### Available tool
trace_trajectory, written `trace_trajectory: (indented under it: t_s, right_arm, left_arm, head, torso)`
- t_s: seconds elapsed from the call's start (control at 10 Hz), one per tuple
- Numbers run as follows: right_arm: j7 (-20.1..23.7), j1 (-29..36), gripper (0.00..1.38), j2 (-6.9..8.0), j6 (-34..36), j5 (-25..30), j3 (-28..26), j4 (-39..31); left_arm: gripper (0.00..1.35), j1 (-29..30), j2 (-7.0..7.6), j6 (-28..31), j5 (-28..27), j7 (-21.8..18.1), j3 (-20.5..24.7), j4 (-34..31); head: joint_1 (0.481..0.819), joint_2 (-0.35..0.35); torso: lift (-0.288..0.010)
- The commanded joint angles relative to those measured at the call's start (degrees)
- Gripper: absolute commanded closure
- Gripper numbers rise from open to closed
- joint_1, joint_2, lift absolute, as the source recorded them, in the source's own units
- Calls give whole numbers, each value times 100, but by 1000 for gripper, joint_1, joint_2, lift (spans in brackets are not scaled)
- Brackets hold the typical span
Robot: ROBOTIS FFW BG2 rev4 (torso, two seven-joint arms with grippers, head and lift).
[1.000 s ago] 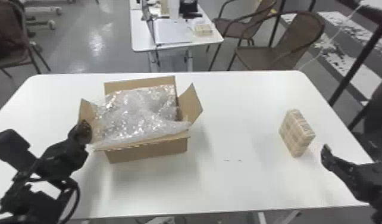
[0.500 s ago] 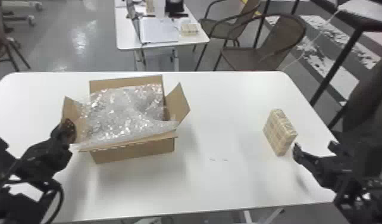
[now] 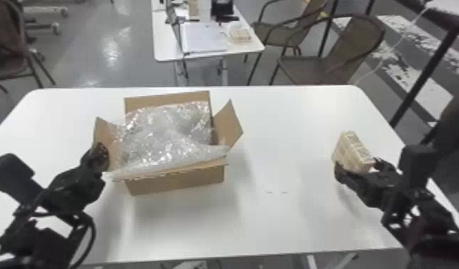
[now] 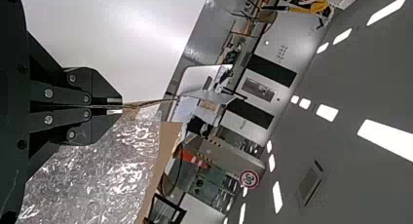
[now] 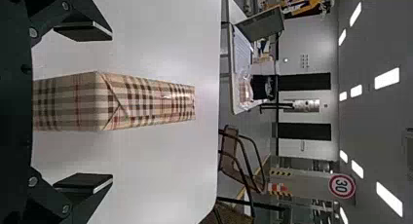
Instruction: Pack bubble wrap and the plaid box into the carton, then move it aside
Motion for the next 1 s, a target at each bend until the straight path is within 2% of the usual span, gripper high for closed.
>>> trace_trajectory:
  t_s: [0.0, 0.1, 0.2, 0.4, 0.5, 0.7, 0.9]
  right_arm:
    - [-3, -155, 285, 14, 6, -15, 111, 230]
    - [24, -217, 533, 14, 6, -68, 155, 327]
    - [24, -234, 881, 14, 6, -94, 199, 344]
    - [32, -234, 952, 14, 94, -173, 234, 309]
    - [32, -234, 1042, 14, 305, -191, 243, 221]
    - [76, -129, 1041, 14, 305, -428, 243, 19]
    - [76, -24, 1041, 14, 498, -1008, 366, -666]
  left_arm:
    - [1211, -1, 0, -9, 11, 0, -4, 16]
    - [1211, -1, 0, -9, 20, 0, -4, 16]
    - [1211, -1, 0, -9, 20, 0, -13, 16]
    - [1211, -1, 0, -26, 29, 0, -13, 25]
    - [1211, -1, 0, -35, 29, 0, -13, 25]
    - [1211, -1, 0, -44, 29, 0, -22, 34]
    - [1211, -1, 9, -35, 38, 0, -22, 42]
  head:
    - [695, -13]
    - [695, -8]
    - [695, 1]
    - [695, 13]
    - [695, 16]
    - [695, 19]
    - [695, 28]
  torso:
    - [-166]
    - [-166]
    - [-166]
    - [-166]
    - [-166]
    - [-166]
    - [-166]
